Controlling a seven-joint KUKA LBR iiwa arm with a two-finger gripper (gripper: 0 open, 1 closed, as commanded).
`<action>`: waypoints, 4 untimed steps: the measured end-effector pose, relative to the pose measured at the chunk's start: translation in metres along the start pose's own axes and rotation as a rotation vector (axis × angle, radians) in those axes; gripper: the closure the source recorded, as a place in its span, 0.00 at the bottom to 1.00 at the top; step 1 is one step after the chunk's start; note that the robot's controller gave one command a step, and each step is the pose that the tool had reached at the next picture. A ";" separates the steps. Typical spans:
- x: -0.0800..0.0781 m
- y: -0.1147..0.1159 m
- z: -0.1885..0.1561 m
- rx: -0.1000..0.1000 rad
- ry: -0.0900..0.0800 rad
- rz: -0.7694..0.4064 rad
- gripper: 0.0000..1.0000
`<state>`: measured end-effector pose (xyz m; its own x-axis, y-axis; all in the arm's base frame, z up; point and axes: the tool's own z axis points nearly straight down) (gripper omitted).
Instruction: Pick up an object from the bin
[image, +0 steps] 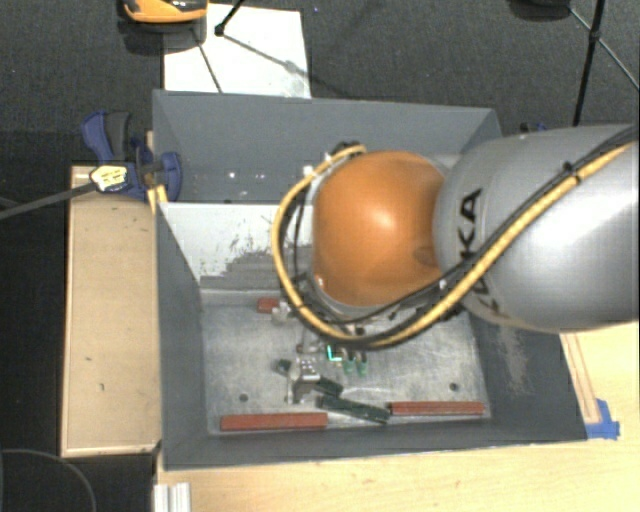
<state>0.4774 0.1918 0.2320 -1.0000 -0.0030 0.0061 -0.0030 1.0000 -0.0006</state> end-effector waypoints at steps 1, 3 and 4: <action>-0.002 -0.001 -0.004 -0.002 -0.008 0.005 0.00; -0.042 -0.065 0.103 0.000 -0.013 -0.023 0.00; -0.061 -0.104 0.157 -0.005 -0.017 0.016 1.00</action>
Offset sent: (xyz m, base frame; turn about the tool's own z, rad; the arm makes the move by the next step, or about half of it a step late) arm 0.0380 -0.0767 -0.0788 -0.0262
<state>0.5373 0.0878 0.0750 -0.9999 0.0126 -0.0109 0.0126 0.9999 0.0040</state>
